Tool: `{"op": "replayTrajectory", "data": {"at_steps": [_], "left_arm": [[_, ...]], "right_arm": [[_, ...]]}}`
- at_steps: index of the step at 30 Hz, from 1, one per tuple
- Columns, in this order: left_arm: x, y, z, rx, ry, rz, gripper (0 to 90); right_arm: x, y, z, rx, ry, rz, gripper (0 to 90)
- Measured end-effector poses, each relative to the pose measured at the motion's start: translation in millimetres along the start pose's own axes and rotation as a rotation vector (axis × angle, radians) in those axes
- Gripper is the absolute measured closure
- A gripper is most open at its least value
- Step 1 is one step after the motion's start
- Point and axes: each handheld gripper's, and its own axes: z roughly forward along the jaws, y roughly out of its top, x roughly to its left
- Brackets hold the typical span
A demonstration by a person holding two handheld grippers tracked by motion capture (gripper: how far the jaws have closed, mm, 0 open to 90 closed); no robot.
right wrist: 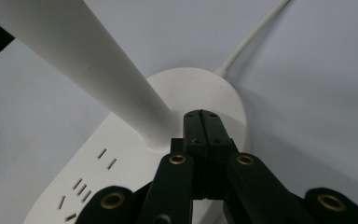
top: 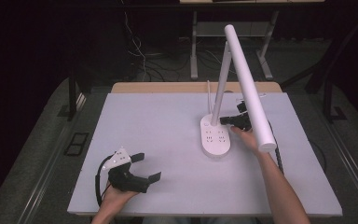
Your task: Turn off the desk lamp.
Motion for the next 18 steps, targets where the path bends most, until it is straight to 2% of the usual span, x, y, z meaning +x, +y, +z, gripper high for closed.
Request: {"op": "replayTrajectory", "data": {"at_steps": [6,18], "left_arm": [[1.4,-0.1,0.4,0.002,0.002,-0.005,0.0],[1.3,0.0,0.3,-0.001,0.006,-0.008,0.0]], "right_arm": [[3.5,2.5,-1.1,0.018,-0.020,-0.016,90.0],[1.8,1.8,-1.0,0.003,-0.005,-0.005,90.0]]}}
